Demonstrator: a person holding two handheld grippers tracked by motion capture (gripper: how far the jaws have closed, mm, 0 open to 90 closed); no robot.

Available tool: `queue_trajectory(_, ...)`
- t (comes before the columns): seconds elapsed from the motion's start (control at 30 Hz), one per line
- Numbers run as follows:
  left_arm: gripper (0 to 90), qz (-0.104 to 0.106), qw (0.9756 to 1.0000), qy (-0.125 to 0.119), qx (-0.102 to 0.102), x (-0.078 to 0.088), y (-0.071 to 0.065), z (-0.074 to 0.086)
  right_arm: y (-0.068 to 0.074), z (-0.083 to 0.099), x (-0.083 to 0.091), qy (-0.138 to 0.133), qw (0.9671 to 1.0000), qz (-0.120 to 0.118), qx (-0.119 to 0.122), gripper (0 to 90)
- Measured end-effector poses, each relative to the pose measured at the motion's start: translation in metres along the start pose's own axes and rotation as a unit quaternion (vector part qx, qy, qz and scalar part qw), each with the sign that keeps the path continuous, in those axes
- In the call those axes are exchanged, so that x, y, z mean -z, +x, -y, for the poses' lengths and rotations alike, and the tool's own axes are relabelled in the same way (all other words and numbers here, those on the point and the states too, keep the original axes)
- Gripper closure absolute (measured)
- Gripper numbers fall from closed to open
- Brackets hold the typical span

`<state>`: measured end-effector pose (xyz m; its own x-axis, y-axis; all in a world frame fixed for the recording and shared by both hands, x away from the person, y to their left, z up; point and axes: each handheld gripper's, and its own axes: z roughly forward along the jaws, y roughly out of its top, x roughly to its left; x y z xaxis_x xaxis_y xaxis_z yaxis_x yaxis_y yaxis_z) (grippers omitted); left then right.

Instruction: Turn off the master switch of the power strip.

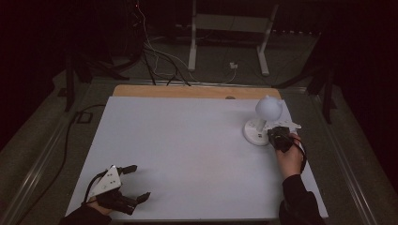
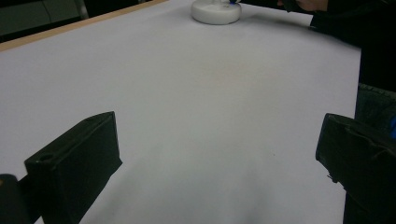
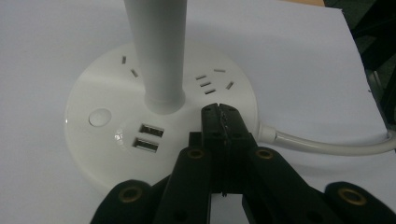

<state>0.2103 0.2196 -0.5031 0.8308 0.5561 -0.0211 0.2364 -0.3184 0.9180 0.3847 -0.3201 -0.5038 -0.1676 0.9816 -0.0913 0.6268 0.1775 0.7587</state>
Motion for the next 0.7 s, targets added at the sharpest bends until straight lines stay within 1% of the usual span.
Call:
queue_trajectory(0.03, 0.3, 0.000, 1.0000, 0.000, 0.000, 0.000, 0.000, 0.000, 0.000, -0.001, 0.000, -0.003, 1.0000, -0.004, -0.002, 90.0)
queue_trajectory(0.07, 0.3, -0.001, 1.0000, 0.000, 0.001, 0.000, 0.000, 0.000, -0.001, -0.003, 0.002, -0.004, 0.9998, -0.012, -0.013, 90.0)
queue_trajectory(0.13, 0.3, -0.002, 1.0000, 0.000, 0.001, 0.000, 0.000, 0.000, -0.001, -0.004, 0.002, -0.001, 0.9998, -0.016, -0.014, 90.0)
queue_trajectory(0.17, 0.3, -0.002, 1.0000, 0.000, 0.001, 0.000, 0.000, 0.000, 0.000, -0.004, 0.003, -0.002, 0.9999, -0.011, -0.008, 89.9)
queue_trajectory(0.23, 0.3, -0.002, 1.0000, -0.001, 0.003, 0.000, 0.001, 0.000, 0.000, -0.006, 0.008, -0.011, 0.9998, -0.015, -0.011, 89.8)
queue_trajectory(0.27, 0.3, -0.002, 1.0000, -0.001, 0.003, 0.000, 0.001, 0.000, 0.000, -0.006, 0.008, -0.011, 0.9998, -0.015, -0.011, 89.8)
queue_trajectory(0.37, 0.3, -0.003, 1.0000, 0.000, 0.001, 0.000, 0.001, 0.000, -0.003, -0.007, 0.016, -0.019, 0.9993, -0.021, -0.024, 89.7)
queue_trajectory(0.43, 0.3, -0.002, 1.0000, -0.001, 0.002, 0.000, 0.000, 0.000, -0.005, -0.007, 0.020, -0.018, 0.9992, -0.023, -0.026, 89.7)
queue_trajectory(0.47, 0.3, -0.002, 1.0000, -0.001, 0.002, 0.000, 0.000, 0.000, -0.007, -0.006, 0.022, -0.016, 0.9990, -0.025, -0.033, 89.6)
queue_trajectory(0.53, 0.3, -0.002, 1.0000, 0.000, 0.002, 0.001, 0.000, 0.000, -0.008, -0.006, 0.024, -0.015, 0.9989, -0.026, -0.036, 89.6)
queue_trajectory(0.7, 0.3, -0.002, 1.0000, -0.001, 0.002, 0.001, 0.001, 0.000, -0.006, -0.006, 0.031, -0.019, 0.9988, -0.028, -0.034, 88.1)
